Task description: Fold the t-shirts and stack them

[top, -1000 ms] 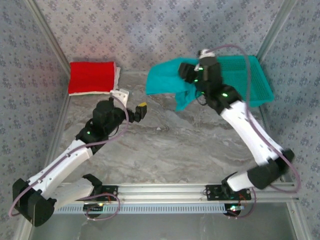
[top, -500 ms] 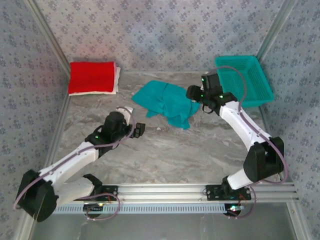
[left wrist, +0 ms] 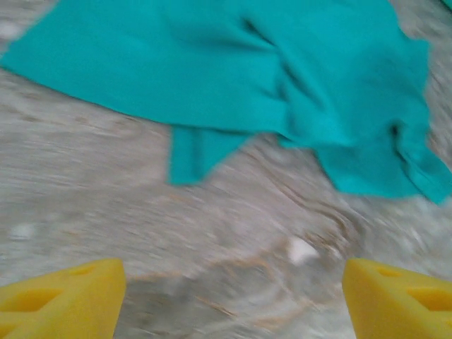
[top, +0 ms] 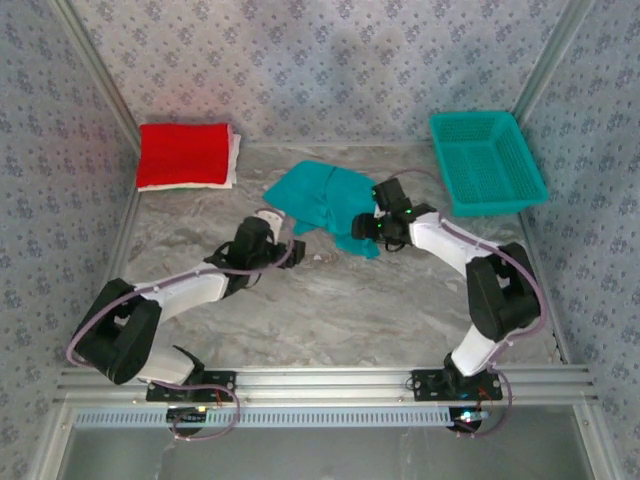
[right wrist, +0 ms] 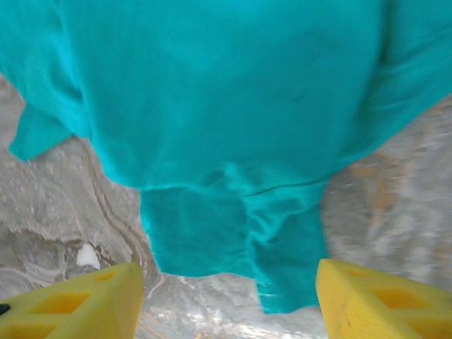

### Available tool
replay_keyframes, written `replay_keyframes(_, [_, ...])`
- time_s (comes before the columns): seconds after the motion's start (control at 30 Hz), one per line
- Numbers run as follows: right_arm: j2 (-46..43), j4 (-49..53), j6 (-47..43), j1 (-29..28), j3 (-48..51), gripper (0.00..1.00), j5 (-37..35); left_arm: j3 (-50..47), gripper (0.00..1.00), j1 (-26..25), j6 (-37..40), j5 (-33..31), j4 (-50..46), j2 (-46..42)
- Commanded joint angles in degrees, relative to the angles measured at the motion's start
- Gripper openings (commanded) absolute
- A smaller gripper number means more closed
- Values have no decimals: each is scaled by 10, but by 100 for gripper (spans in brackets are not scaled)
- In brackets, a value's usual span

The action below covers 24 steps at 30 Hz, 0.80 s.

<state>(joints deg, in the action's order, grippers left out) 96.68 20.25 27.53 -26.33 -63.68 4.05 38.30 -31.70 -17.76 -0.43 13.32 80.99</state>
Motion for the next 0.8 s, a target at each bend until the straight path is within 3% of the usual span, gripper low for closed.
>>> replay_keyframes(0.0, [41,3,-6,-21,-21,67,-28,39,81,58,-29,19,-1,22])
replay_keyframes(0.13, [76,7,-2,-38,-42,66,-71,99,82,120,-42,61,-59,73])
replay_keyframes(0.4, [90,-17,15,-55,-36,63,-126,240,83,149,-34,87,-134,213])
replay_keyframes(0.77, [61,-37,8,-56,-4,43,-151,420,77,172,-36,132,-189,392])
